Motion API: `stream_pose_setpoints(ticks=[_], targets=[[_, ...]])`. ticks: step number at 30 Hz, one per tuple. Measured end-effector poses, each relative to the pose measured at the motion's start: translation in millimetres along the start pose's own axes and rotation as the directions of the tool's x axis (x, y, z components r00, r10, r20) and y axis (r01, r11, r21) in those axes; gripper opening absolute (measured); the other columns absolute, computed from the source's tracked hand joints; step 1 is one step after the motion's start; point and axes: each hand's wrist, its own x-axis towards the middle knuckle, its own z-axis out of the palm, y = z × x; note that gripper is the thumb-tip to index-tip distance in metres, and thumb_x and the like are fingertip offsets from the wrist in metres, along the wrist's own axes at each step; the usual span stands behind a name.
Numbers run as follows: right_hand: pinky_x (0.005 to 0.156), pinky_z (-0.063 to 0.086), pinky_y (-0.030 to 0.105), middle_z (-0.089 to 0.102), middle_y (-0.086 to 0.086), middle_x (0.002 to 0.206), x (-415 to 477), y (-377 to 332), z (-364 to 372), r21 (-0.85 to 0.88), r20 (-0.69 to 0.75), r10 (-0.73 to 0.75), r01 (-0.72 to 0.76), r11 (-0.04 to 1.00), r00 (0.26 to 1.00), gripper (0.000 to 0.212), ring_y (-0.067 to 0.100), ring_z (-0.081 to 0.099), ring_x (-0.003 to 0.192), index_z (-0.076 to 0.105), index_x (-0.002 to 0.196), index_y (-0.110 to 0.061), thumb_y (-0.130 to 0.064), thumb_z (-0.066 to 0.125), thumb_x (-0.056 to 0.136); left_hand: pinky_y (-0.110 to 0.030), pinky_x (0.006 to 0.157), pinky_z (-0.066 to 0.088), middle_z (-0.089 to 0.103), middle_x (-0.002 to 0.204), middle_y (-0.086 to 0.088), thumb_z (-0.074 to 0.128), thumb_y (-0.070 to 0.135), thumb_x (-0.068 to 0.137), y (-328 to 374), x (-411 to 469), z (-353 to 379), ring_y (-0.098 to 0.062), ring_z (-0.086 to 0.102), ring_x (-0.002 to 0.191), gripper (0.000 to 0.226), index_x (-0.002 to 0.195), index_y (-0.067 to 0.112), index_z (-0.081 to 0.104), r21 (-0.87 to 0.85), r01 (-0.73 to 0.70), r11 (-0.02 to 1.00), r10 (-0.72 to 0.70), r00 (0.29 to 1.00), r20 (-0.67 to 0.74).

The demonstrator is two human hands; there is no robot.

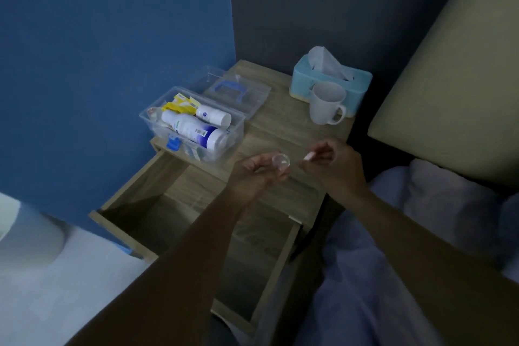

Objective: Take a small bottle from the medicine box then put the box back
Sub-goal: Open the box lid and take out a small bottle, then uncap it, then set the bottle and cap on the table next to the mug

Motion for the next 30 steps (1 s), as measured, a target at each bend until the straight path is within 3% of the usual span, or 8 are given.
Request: stream_pose_setpoints(ticks=[5,8,12,19,22,25,27,30], targets=[[0.070,0.051,0.007,0.073,-0.017,0.076,3.4,36.4,16.3,-0.038,-0.042,0.005,-0.007,0.999,0.999,0.017,-0.008,0.069,0.074,0.073,0.071,-0.020,-0.005,0.081,0.072,-0.011,0.069,0.055,0.072,0.113,-0.010,0.073,0.008,0.083,-9.0,28.3,-2.4,0.004,0.070,0.084,0.039,0.121,0.002,0.066,0.259,-0.127,0.958,0.136,0.990,-0.017],[0.072,0.045,-0.001,0.069,-0.025,0.078,11.1,50.9,22.9,-0.048,-0.088,0.010,-0.015,0.999,0.996,0.023,-0.017,0.065,0.076,0.071,0.071,-0.026,-0.005,0.079,0.074,-0.017,0.081,0.056,0.072,0.112,0.001,0.070,0.022,0.088,-13.2,47.9,-6.7,0.004,0.068,0.091,0.035,0.121,0.014,0.066,0.520,-0.180,0.835,0.234,0.971,-0.040],[0.082,0.052,0.011,0.075,-0.013,0.091,23.1,64.6,28.3,-0.087,-0.166,-0.053,0.039,0.995,0.985,0.010,-0.005,0.069,0.087,0.076,0.092,-0.020,-0.015,0.074,0.083,-0.030,0.092,0.051,0.069,0.116,0.006,0.056,0.041,0.094,-18.8,72.4,-10.6,-0.007,0.062,0.104,0.034,0.123,0.025,0.063,0.749,-0.227,0.622,0.327,0.945,0.015],[0.094,0.046,0.028,0.067,-0.007,0.108,19.9,79.7,40.1,-0.278,-0.183,-0.122,0.068,0.958,0.975,0.028,0.019,0.059,0.108,0.072,0.108,-0.018,-0.022,0.070,0.081,-0.044,0.114,0.032,0.058,0.136,0.001,0.045,0.041,0.099,-39.4,88.4,-11.7,-0.016,0.048,0.127,0.041,0.135,0.022,0.052,0.882,-0.264,0.391,0.452,0.890,0.066],[0.100,0.040,0.027,0.058,0.000,0.127,37.5,70.2,47.6,-0.277,-0.042,-0.129,0.112,0.954,0.991,0.050,0.015,0.050,0.119,0.057,0.126,-0.021,-0.032,0.067,0.078,-0.045,0.115,0.032,0.057,0.138,-0.001,0.043,0.041,0.099,-45.0,91.9,-11.5,-0.019,0.047,0.131,0.042,0.135,0.021,0.051,0.889,-0.262,0.374,0.471,0.880,0.061],[0.113,0.035,0.038,0.049,0.002,0.147,61.0,63.2,54.2,-0.340,0.183,-0.199,0.252,0.906,0.963,0.061,0.018,0.042,0.136,0.046,0.142,-0.020,-0.023,0.062,0.083,-0.048,0.114,0.033,0.049,0.145,-0.005,0.039,0.044,0.100,-51.2,94.8,-14.4,-0.025,0.036,0.139,0.042,0.137,0.024,0.047,0.898,-0.186,0.398,0.458,0.889,-0.020],[0.115,0.035,0.042,0.049,0.005,0.150,73.7,63.1,57.1,-0.422,0.258,-0.227,0.321,0.848,0.939,0.051,0.021,0.044,0.139,0.053,0.141,-0.016,-0.015,0.057,0.090,-0.045,0.117,0.028,0.046,0.148,-0.006,0.037,0.042,0.101,-55.2,95.7,-15.8,-0.025,0.030,0.143,0.041,0.136,0.024,0.048,0.919,-0.165,0.357,0.488,0.872,-0.033],[0.105,0.044,0.034,0.068,0.007,0.128,80.2,64.0,54.8,-0.401,0.244,-0.296,0.374,0.837,0.924,0.025,0.022,0.061,0.119,0.072,0.116,-0.011,-0.015,0.058,0.096,-0.041,0.119,0.024,0.048,0.146,-0.008,0.036,0.040,0.102,-56.7,98.6,-16.2,-0.023,0.032,0.142,0.039,0.133,0.022,0.051,0.937,-0.166,0.308,0.523,0.852,-0.021]])
